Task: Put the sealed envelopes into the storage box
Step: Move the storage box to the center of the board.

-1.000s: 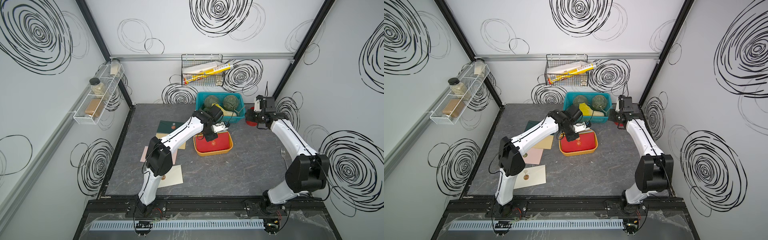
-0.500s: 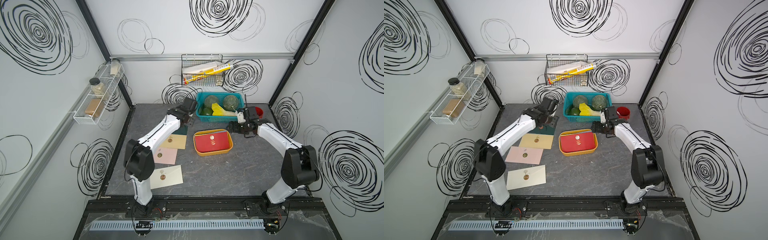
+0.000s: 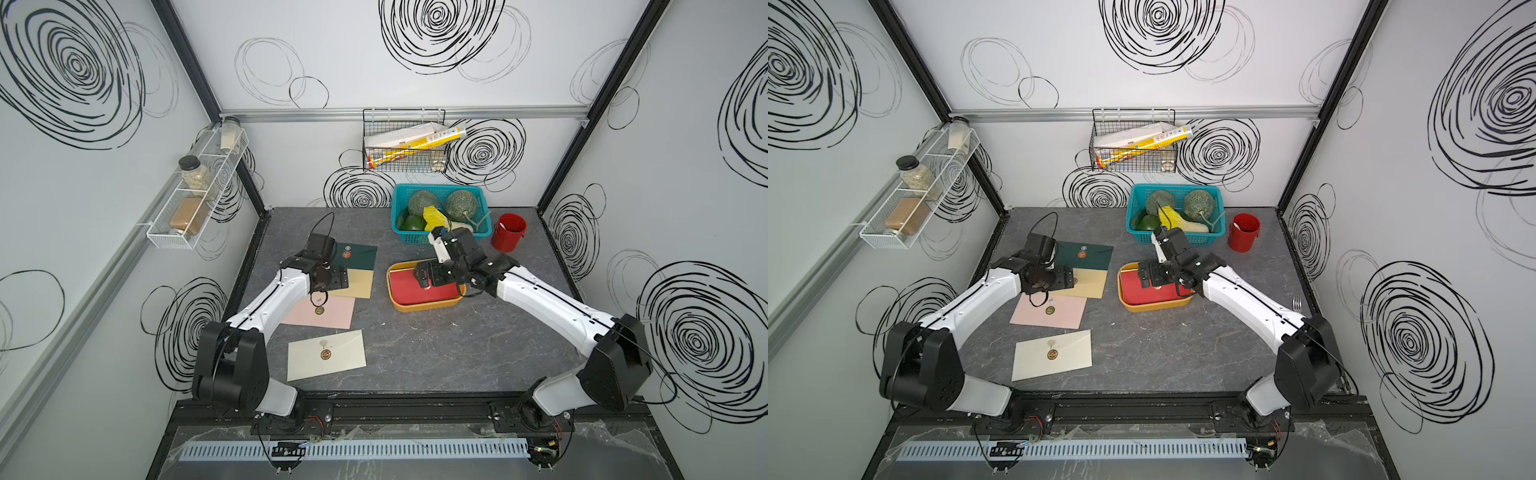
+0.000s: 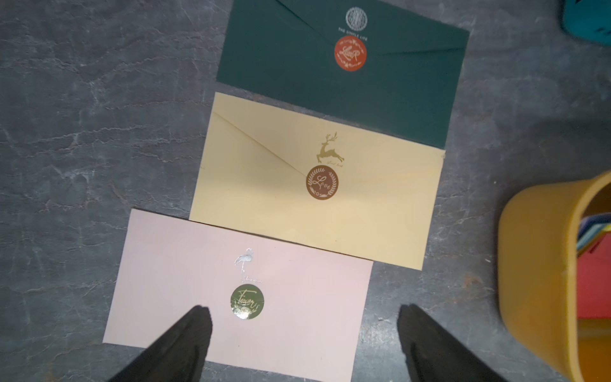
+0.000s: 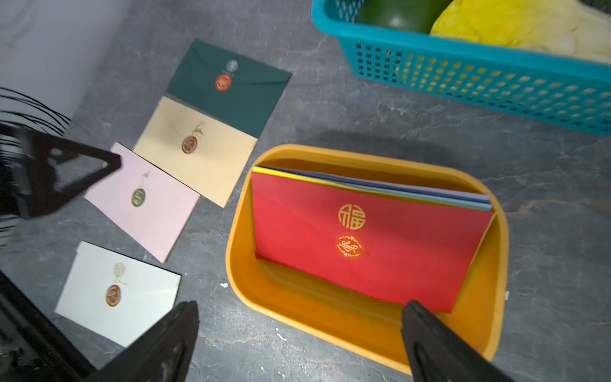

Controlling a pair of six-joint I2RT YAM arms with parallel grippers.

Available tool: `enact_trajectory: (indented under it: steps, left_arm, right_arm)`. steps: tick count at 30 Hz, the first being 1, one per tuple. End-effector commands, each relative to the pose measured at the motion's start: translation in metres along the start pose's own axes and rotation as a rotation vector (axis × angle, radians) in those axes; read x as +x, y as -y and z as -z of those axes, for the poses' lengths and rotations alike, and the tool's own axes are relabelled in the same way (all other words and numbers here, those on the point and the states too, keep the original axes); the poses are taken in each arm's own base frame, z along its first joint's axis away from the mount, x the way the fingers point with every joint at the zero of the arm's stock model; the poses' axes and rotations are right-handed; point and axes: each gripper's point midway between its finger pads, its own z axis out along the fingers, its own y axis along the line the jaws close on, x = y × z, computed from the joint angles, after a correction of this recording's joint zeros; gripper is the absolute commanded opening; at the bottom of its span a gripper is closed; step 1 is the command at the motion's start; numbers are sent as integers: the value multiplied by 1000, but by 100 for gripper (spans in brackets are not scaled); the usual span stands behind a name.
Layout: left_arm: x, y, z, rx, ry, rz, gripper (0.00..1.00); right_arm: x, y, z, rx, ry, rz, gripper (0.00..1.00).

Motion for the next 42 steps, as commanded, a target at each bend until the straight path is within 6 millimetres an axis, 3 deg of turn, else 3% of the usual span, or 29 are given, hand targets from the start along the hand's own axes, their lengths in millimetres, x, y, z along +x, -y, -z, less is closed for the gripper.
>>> enact_trajectory:
  steps: [1, 3, 5, 7, 11, 15, 19, 26, 35, 42]
  left_arm:
    - [-13, 5, 17, 50, 59, 38, 95]
    - [-14, 5, 21, 53, 66, 25, 95]
    - [-15, 7, 23, 61, 68, 20, 95]
    - [-18, 12, 24, 81, 71, 18, 95]
    - [-26, 19, 25, 98, 73, 10, 95]
    - [-29, 23, 26, 110, 79, 6, 94]
    - [-27, 18, 27, 89, 85, 4, 94]
    - [-29, 16, 30, 83, 102, 8, 94]
    - [-28, 16, 30, 89, 103, 17, 94]
    - [-27, 13, 31, 81, 99, 10, 94]
  right_arm:
    - [11, 69, -5, 239, -19, -64, 100]
    - [9, 95, -4, 223, -32, -117, 93]
    - [8, 120, -1, 237, -38, -132, 77]
    - [11, 131, -5, 236, -66, -123, 60]
    - [21, 125, -26, 162, -142, -84, 49]
    - [32, 131, -42, 178, -193, -73, 44]
    - [42, 136, -57, 188, -234, -87, 28]
    - [45, 142, -66, 207, -231, -139, 10]
    - [26, 163, -73, 223, -178, -307, 2]
    - [4, 170, -84, 224, -168, -301, 3]
